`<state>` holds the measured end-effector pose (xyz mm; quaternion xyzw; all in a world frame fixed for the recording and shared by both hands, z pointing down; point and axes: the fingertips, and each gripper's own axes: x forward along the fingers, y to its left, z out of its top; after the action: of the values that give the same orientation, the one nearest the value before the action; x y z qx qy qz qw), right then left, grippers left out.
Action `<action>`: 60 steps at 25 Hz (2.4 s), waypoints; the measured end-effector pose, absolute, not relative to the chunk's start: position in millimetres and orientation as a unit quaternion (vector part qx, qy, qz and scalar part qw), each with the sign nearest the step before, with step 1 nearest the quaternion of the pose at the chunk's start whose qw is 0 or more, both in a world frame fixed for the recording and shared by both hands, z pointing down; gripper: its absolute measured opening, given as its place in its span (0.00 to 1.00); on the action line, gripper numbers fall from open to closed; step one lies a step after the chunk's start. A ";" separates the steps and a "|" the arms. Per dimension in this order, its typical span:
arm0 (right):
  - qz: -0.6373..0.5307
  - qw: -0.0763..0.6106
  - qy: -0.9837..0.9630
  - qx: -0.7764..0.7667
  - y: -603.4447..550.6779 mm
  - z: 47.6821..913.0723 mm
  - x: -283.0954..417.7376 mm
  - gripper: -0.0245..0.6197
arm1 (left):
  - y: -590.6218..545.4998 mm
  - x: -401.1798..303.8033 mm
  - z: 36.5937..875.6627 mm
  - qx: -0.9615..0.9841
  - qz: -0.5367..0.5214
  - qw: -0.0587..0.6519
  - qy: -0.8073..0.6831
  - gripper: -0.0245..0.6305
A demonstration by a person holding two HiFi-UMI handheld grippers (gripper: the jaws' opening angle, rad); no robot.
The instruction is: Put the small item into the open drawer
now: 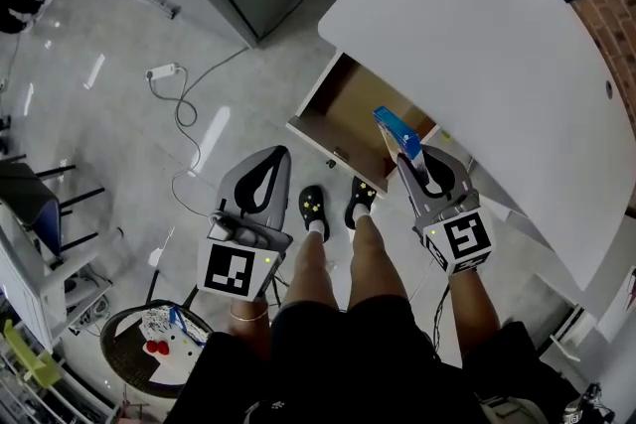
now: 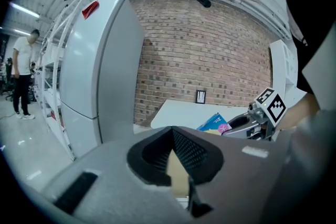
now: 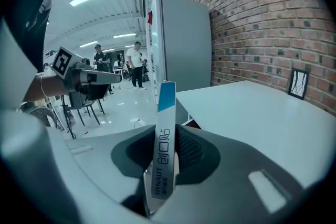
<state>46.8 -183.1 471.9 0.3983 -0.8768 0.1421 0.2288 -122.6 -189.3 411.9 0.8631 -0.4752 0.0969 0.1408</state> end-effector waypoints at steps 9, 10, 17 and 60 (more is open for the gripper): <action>0.152 0.254 -0.878 0.376 -181.9 508.2 41.9 0.18 | -188.1 -125.8 430.7 0.859 0.102 0.143 -0.481 0.03; 0.153 0.256 -0.878 0.374 -181.6 512.2 41.4 0.18 | -187.4 -127.0 433.1 0.858 0.103 0.144 -0.483 0.03; 0.163 0.271 -0.877 0.362 -180.7 539.7 36.7 0.18 | -182.5 -132.5 450.5 0.851 0.111 0.153 -0.489 0.03; 0.197 0.397 -0.854 0.273 -202.1 694.4 9.1 0.18 | -194.7 -150.2 512.4 0.823 0.109 0.187 -0.525 0.03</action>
<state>9.1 -202.1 694.4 0.2733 -0.8536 0.1973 0.3971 -150.2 -194.7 512.4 0.8234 -0.5246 0.1092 0.1868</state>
